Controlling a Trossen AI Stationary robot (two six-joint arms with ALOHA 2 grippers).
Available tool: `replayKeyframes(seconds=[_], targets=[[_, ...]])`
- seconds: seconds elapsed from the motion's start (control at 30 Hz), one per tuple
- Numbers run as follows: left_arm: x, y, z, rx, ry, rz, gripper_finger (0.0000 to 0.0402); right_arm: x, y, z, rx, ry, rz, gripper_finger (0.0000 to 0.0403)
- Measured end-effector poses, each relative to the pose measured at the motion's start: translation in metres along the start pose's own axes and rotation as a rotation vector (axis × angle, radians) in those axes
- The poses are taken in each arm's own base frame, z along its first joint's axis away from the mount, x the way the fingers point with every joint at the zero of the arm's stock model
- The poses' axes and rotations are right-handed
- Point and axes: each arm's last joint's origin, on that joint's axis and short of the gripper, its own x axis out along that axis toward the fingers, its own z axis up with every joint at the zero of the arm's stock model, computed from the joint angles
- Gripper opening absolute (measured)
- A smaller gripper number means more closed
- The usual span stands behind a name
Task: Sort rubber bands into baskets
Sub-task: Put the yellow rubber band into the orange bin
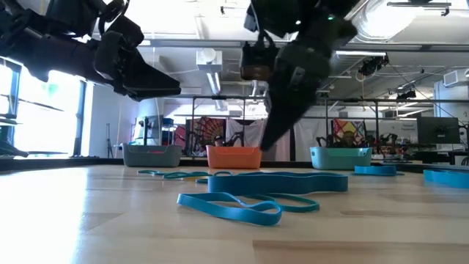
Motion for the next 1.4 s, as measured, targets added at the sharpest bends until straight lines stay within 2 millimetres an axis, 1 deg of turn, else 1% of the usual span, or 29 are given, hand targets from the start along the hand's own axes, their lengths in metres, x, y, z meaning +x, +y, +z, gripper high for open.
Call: replayKeyframes(seconds=[0.13,0.27,0.4,0.47,0.53,0.7,0.77,0.83,0.9,1.03,1.07,1.2,1.4], targets=[[0.0,0.001,0.001,-0.004,-0.008,0.028,0.0168,0.008,0.018,-0.007,0.041,0.018,-0.007,0.0016],[0.0,0.001,0.001,0.013,-0.008,0.029,0.0168,0.014,0.025,-0.008,0.082,-0.004,-0.026,0.0049],[0.0,0.001,0.001,0.022,-0.007,0.047,0.0168,0.019,0.024,-0.009,0.111,-0.008,-0.052,0.009],[0.0,0.002,0.001,0.022,-0.008,0.077,0.0168,0.022,0.021,-0.009,0.116,-0.001,-0.057,0.0104],[0.0,0.003,0.001,0.022,-0.008,0.098,0.0168,0.025,0.018,-0.01,0.124,0.004,-0.063,0.0111],[0.0,0.003,0.0,0.024,-0.004,0.1,0.0168,0.034,0.011,-0.009,0.149,0.005,-0.069,0.0112],[0.0,0.003,0.0,0.025,0.001,0.1,0.0168,0.036,0.011,-0.01,0.149,0.008,-0.068,0.0109],[0.0,0.003,0.0,0.025,0.0,0.1,0.0168,0.038,0.011,-0.011,0.14,0.016,-0.064,0.0097],[0.0,0.003,0.0,0.025,0.001,0.1,0.0168,0.038,0.011,-0.011,0.138,0.018,-0.063,0.0075],[0.0,0.003,0.0,0.025,0.001,0.1,0.0168,0.038,0.011,-0.012,0.12,0.031,-0.066,0.0015],[0.0,0.003,0.0,0.025,0.001,0.1,0.0168,0.038,0.011,-0.012,0.112,0.033,-0.066,0.0008],[0.0,0.003,0.0,0.026,0.002,0.1,0.0168,0.036,0.011,-0.011,0.106,0.048,-0.047,0.0008],[0.0,0.003,-0.002,0.037,0.02,0.099,0.0168,0.025,0.015,0.005,0.034,0.055,-0.044,0.0002]])
